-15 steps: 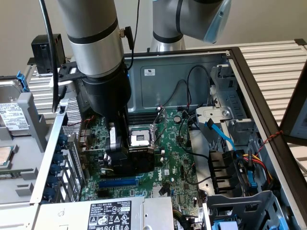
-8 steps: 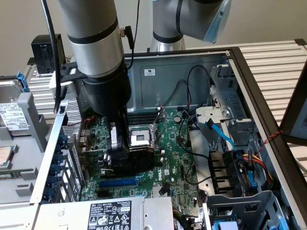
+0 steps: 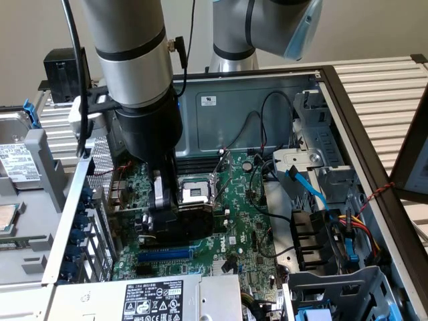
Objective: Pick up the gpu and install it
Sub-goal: 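Insert the gpu into the slot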
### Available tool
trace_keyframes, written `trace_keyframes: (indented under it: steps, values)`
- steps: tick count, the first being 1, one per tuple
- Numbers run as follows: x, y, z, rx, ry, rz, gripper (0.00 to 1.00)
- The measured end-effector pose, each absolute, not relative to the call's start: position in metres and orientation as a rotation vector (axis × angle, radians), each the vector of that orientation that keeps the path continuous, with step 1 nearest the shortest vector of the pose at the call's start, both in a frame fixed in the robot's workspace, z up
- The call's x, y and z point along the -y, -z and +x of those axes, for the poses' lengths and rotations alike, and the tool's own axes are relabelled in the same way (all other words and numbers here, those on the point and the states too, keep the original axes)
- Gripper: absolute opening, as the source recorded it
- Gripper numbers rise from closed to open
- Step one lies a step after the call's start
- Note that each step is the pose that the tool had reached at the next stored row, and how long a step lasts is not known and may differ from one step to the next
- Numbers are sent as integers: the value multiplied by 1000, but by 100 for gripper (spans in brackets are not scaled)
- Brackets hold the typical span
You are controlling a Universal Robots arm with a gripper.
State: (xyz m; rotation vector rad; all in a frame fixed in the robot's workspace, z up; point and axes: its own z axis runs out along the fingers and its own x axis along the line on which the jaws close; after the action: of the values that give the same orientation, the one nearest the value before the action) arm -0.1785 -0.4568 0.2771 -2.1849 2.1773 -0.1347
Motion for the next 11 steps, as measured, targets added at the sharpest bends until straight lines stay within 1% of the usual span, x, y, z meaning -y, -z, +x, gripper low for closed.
trace_keyframes:
  steps: [4, 11]
  values:
    - [457, -277, -178, -2190, 100, -2200, 27]
    - [451, -274, -180, -2189, 95, -2202, 27]
